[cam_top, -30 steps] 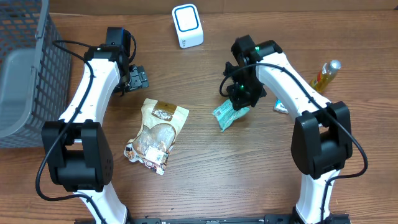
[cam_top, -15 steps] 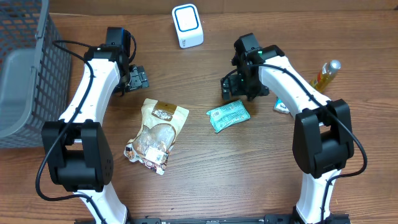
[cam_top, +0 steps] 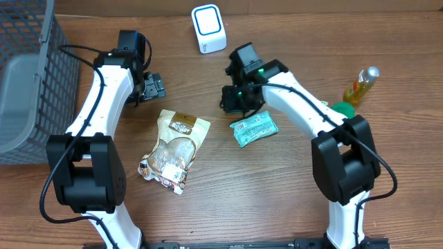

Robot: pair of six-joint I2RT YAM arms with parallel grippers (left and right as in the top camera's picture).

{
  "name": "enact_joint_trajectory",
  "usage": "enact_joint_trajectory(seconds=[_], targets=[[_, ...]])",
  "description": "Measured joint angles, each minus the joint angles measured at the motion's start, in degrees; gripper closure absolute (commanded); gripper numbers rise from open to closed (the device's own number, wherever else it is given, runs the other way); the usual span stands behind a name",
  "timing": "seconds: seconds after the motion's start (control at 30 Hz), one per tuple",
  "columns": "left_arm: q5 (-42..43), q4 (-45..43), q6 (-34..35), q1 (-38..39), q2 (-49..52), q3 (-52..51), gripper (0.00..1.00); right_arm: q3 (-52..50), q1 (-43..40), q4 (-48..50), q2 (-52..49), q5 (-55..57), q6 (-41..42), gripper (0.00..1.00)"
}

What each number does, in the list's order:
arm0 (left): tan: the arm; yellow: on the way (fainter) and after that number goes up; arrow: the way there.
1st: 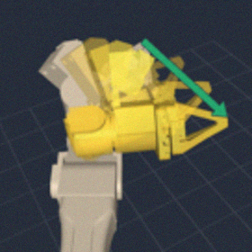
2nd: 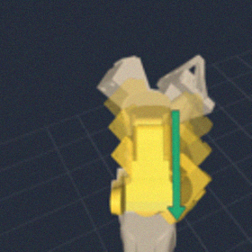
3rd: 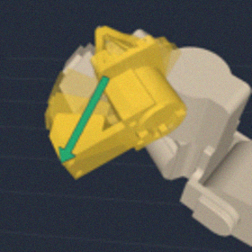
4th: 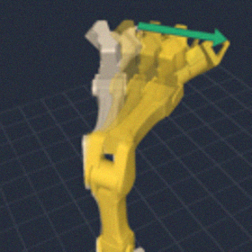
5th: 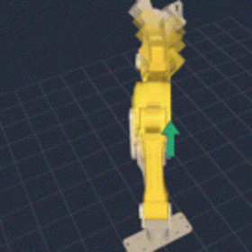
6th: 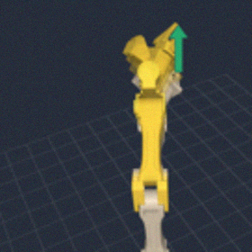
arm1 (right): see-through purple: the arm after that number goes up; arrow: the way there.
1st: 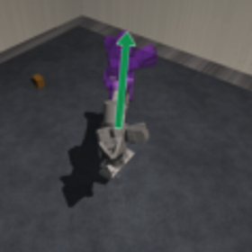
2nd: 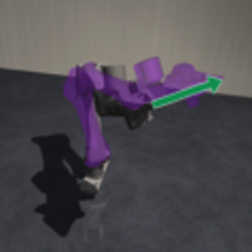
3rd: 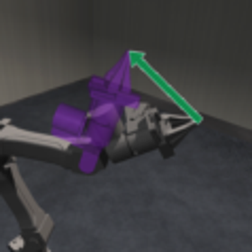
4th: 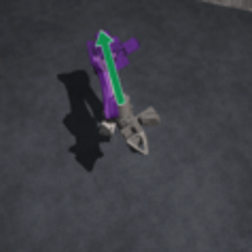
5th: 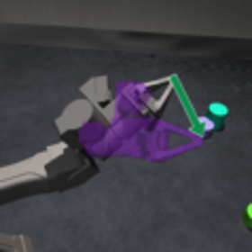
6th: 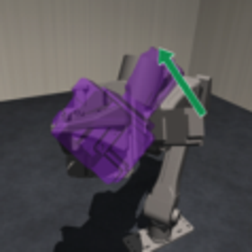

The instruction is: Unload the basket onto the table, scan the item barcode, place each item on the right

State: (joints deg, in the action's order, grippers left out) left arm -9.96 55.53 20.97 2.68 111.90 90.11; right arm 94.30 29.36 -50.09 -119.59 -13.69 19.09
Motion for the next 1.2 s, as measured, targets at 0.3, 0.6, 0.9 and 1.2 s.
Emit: enact_joint_trajectory(seconds=[0.3,0.6,0.9,1.2], targets=[[0.0,0.0,0.0,0.0,0.0,0.0,0.01,-2.3,3.8,4.9,0.0,11.1,3.7,0.96],[0.0,0.0,0.0,0.0,0.0,0.0,0.00,-11.5,3.7,10.1,0.0,13.1,6.9,0.92],[0.0,0.0,0.0,0.0,0.0,0.0,0.01,-12.0,3.6,3.8,0.2,13.2,7.6,0.89],[0.0,0.0,0.0,0.0,0.0,0.0,0.01,-11.8,1.3,-5.6,0.6,18.9,7.7,0.86]])
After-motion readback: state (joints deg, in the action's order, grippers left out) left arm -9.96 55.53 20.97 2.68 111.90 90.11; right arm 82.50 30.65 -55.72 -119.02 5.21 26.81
